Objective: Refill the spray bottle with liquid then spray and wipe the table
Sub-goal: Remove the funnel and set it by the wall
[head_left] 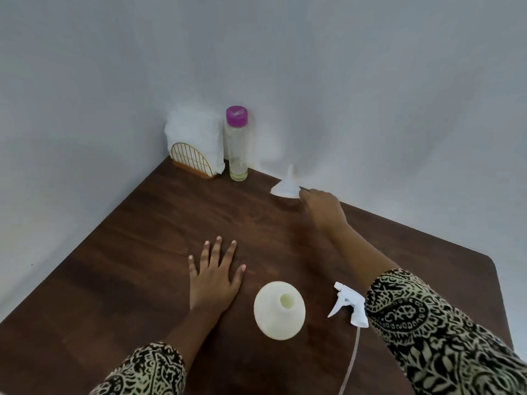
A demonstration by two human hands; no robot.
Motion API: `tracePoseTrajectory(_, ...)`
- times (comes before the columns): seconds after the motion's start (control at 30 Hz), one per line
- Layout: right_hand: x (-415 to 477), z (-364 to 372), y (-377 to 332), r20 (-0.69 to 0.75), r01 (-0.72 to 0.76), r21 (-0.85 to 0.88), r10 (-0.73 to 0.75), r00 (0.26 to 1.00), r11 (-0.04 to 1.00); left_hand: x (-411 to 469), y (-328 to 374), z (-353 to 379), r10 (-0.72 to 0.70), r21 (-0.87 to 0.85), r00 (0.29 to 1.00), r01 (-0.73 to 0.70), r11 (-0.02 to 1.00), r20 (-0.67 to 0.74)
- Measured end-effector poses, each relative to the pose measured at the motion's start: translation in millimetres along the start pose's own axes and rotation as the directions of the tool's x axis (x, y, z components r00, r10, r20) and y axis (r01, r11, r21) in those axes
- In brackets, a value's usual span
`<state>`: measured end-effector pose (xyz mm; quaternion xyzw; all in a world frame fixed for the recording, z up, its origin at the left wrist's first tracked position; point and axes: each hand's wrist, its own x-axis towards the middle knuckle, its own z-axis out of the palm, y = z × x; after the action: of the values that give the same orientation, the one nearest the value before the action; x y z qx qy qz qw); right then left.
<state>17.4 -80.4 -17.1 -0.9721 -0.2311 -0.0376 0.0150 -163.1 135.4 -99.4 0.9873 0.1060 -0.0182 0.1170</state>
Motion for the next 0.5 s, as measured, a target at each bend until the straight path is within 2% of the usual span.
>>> tracePoseTrajectory(0.23, -0.3, 30.2, 11.2, 0.09, 0.012, -0.18, 0.005, 0.996, 0.984, 1.3, 1.1, 0.8, -0.008, 0.016, 1.0, 0.008, 1.0, 0.013)
tracePoseTrajectory(0.43, -2.7, 42.6, 9.1, 0.049, -0.054, -0.166, 0.063, 0.997, 0.985, 1.2, 1.9, 1.0, -0.006, 0.026, 1.0, 0.006, 1.0, 0.007)
tracePoseTrajectory(0.5, -0.8, 46.9, 5.5, -0.005, -0.147, -0.071, 0.147, 0.989, 0.987, 1.4, 1.9, 1.2, -0.004, 0.027, 1.0, 0.004, 1.0, 0.006)
